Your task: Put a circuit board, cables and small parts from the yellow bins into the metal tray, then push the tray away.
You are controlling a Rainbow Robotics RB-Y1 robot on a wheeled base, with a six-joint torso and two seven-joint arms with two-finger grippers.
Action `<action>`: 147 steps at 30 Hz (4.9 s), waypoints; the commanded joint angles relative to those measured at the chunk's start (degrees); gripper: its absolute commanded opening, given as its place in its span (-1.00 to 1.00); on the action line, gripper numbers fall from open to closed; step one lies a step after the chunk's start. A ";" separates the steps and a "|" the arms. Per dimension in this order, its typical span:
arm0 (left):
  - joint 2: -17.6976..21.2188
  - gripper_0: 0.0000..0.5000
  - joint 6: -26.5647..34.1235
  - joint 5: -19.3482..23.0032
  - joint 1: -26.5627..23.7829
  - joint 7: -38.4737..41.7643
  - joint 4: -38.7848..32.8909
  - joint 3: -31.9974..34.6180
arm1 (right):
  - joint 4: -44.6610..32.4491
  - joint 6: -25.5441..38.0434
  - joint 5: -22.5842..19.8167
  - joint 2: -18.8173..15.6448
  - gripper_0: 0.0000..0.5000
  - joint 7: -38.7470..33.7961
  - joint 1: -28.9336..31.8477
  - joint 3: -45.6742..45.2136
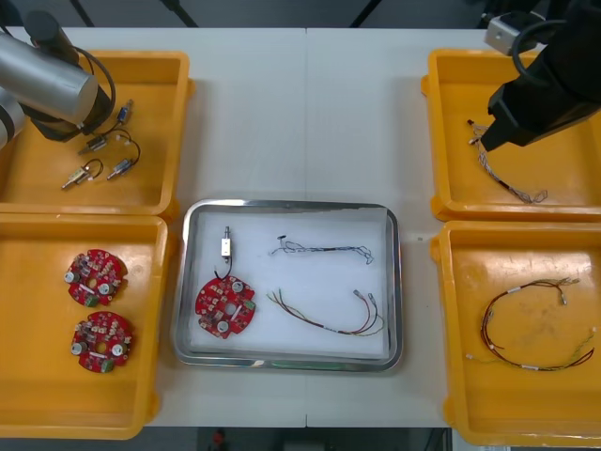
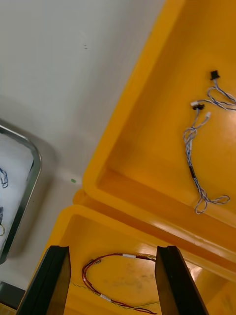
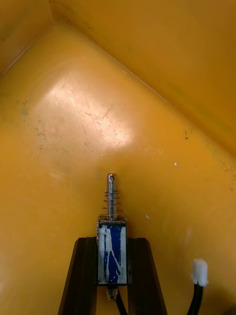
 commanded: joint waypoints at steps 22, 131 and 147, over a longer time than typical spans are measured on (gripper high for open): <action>12.42 -1.00 7.83 6.92 0.39 -15.85 -12.77 1.64 | -1.75 0.25 0.27 -7.59 1.00 -9.95 18.55 -17.60; -10.43 -0.99 49.93 -29.64 28.08 16.94 -82.46 -11.10 | -9.66 0.25 -1.49 -7.42 1.00 -10.65 30.59 -22.69; -10.17 0.48 48.08 -31.93 27.64 16.94 -81.23 -12.16 | -9.66 0.25 -1.49 -7.42 1.00 -10.65 30.59 -22.69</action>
